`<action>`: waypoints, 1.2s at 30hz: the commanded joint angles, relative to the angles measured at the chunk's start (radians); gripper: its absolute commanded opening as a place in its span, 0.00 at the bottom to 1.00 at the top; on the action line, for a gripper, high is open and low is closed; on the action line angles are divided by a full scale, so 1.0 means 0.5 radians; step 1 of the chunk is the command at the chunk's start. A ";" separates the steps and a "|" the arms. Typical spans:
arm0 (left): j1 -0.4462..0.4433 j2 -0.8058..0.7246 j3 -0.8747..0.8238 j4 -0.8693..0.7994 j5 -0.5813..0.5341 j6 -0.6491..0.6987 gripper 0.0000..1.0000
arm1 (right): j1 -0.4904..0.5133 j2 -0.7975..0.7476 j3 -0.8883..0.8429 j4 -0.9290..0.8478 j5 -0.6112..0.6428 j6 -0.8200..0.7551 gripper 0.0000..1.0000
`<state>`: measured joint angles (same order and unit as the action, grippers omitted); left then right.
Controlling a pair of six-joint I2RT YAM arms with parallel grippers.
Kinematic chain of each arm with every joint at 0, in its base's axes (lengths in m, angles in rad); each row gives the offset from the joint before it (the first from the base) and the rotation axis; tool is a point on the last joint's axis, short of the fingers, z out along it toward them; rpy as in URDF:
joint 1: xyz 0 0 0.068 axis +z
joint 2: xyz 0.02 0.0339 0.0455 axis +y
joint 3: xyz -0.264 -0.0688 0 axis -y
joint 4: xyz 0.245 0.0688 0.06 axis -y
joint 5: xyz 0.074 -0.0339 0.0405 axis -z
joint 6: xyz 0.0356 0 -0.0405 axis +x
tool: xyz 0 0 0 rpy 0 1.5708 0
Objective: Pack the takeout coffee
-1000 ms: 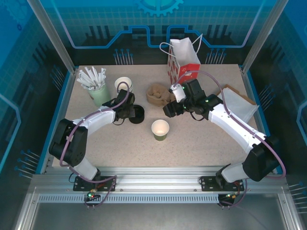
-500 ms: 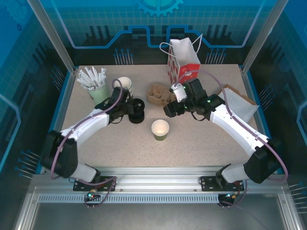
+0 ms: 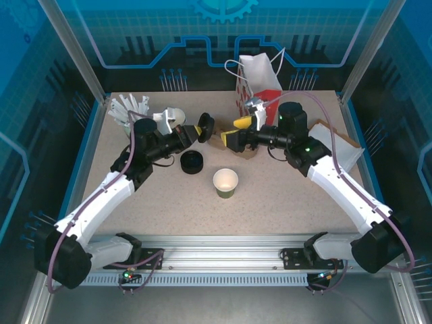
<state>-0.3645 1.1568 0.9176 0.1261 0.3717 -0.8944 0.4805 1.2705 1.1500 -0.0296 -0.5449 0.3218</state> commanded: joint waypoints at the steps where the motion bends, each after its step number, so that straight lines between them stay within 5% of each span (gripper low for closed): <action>1: -0.006 -0.043 -0.067 0.374 0.244 -0.399 0.11 | -0.045 -0.037 -0.084 0.616 -0.254 0.234 0.93; 8: -0.081 -0.038 -0.099 0.636 0.320 -0.627 0.11 | -0.022 0.084 -0.107 1.129 -0.392 0.527 1.00; 24: -0.167 0.093 -0.132 1.035 0.377 -0.901 0.10 | 0.116 0.176 -0.122 1.322 -0.269 0.606 1.00; 36: -0.167 0.130 -0.151 1.115 0.370 -0.945 0.10 | 0.126 0.162 -0.165 1.331 -0.244 0.602 0.86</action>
<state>-0.4427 1.2156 0.8593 0.6231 0.5327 -1.3384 0.5304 1.3533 1.0817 0.6048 -0.6804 0.6220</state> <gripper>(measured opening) 0.101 0.865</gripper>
